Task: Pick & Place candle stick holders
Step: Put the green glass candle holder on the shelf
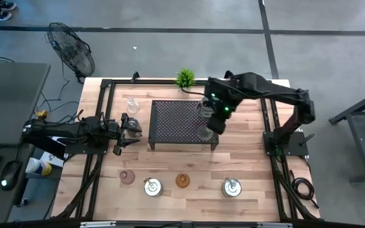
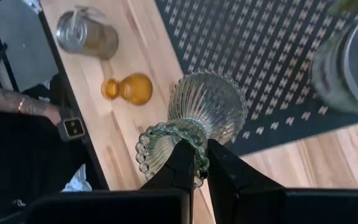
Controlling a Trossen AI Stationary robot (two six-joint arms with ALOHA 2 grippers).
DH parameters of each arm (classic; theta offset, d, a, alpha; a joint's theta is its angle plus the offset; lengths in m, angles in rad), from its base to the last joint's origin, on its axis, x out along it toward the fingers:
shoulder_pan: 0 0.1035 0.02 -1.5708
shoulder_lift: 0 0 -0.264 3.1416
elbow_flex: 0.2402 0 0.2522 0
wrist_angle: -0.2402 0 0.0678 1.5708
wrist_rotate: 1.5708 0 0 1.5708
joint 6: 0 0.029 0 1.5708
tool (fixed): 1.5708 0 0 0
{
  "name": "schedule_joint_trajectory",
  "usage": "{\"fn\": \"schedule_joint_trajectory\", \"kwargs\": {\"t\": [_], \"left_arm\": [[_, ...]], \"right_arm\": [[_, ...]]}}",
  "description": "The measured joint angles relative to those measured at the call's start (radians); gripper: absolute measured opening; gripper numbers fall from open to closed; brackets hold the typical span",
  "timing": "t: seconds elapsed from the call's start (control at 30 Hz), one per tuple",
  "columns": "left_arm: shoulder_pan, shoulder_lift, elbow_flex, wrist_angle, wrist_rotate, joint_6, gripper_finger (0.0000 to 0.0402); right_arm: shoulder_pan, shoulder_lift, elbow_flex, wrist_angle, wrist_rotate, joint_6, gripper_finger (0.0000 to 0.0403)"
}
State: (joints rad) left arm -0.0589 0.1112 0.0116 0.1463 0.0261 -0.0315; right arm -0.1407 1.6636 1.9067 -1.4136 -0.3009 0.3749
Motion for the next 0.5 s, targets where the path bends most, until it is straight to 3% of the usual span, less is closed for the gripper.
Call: {"fn": "schedule_joint_trajectory", "kwargs": {"t": [0.5], "left_arm": [[0.000, 0.000, 0.000, 0.000, 0.000, 0.000, 0.0188]], "right_arm": [[-0.068, 0.248, 0.264, -0.009, -0.031, -0.028, 0.0012]]}}
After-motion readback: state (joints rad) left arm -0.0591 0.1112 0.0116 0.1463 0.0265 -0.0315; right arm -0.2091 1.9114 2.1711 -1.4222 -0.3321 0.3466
